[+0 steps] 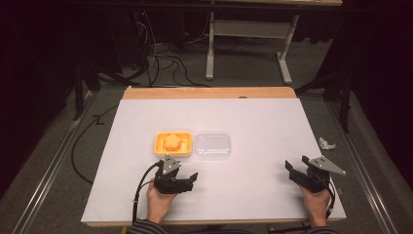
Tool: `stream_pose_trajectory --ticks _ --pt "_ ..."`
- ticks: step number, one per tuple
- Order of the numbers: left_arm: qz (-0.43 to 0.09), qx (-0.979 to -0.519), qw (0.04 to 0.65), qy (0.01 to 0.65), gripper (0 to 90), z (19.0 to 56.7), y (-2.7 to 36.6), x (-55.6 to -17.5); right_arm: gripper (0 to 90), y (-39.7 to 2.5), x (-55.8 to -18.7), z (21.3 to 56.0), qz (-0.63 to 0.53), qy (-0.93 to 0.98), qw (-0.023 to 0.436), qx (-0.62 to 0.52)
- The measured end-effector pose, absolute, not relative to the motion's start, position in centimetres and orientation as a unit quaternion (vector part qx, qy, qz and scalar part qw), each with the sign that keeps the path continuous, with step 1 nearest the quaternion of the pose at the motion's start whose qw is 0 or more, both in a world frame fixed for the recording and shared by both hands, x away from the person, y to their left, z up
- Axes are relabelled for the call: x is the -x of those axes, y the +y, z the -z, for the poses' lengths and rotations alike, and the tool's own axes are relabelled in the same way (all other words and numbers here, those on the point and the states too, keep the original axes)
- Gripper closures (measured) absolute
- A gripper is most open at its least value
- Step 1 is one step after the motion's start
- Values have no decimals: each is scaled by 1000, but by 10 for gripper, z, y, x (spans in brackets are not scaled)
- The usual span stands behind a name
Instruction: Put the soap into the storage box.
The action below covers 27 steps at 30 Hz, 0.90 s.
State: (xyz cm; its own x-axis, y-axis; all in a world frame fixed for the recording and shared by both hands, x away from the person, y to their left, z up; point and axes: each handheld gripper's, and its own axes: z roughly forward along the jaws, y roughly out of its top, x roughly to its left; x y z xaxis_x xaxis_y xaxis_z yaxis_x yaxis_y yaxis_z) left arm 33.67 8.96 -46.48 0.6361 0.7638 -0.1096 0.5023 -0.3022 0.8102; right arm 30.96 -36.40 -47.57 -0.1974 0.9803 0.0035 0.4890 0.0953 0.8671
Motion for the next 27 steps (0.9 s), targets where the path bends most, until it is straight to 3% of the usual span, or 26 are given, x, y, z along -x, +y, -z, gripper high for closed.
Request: stream_pose_trajectory --ticks 27 --pt "-154 -794 431 400 211 481 74 -348 292 -365 -309 476 -392 667 317 -548"
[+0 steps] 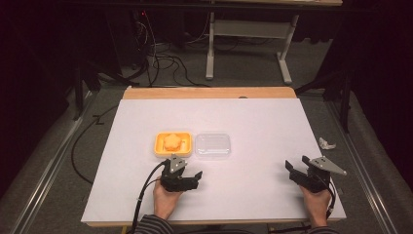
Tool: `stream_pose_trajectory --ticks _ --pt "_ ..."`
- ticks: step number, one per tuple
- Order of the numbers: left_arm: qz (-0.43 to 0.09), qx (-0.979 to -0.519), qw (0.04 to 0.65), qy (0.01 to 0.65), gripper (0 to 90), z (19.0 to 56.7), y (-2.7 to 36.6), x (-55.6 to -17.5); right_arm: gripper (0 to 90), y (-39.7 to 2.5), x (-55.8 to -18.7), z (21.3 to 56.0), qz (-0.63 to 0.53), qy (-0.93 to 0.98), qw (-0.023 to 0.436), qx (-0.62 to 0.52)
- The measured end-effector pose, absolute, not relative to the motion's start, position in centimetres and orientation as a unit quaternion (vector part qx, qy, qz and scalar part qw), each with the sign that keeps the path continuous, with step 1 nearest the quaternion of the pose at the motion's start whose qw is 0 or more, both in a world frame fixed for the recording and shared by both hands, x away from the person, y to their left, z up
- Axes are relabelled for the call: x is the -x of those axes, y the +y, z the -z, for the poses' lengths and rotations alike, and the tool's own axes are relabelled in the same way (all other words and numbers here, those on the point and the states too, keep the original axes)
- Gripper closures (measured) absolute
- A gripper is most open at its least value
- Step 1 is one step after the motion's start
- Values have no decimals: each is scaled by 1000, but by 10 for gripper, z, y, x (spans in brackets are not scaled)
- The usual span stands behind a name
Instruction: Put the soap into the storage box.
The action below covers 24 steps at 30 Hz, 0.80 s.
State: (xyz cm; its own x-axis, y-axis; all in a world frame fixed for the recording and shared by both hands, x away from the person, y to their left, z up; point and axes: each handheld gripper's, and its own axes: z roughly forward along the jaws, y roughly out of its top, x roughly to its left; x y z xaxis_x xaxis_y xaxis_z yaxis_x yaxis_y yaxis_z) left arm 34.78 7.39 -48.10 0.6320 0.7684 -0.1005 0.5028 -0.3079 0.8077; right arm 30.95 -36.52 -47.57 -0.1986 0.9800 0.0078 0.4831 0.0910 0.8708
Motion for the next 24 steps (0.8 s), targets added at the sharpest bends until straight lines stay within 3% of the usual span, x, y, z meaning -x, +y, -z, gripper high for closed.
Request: stream_pose_trajectory --ticks 24 --pt "-155 -795 428 402 207 484 71 -349 292 -364 -311 476 -385 673 313 -549"
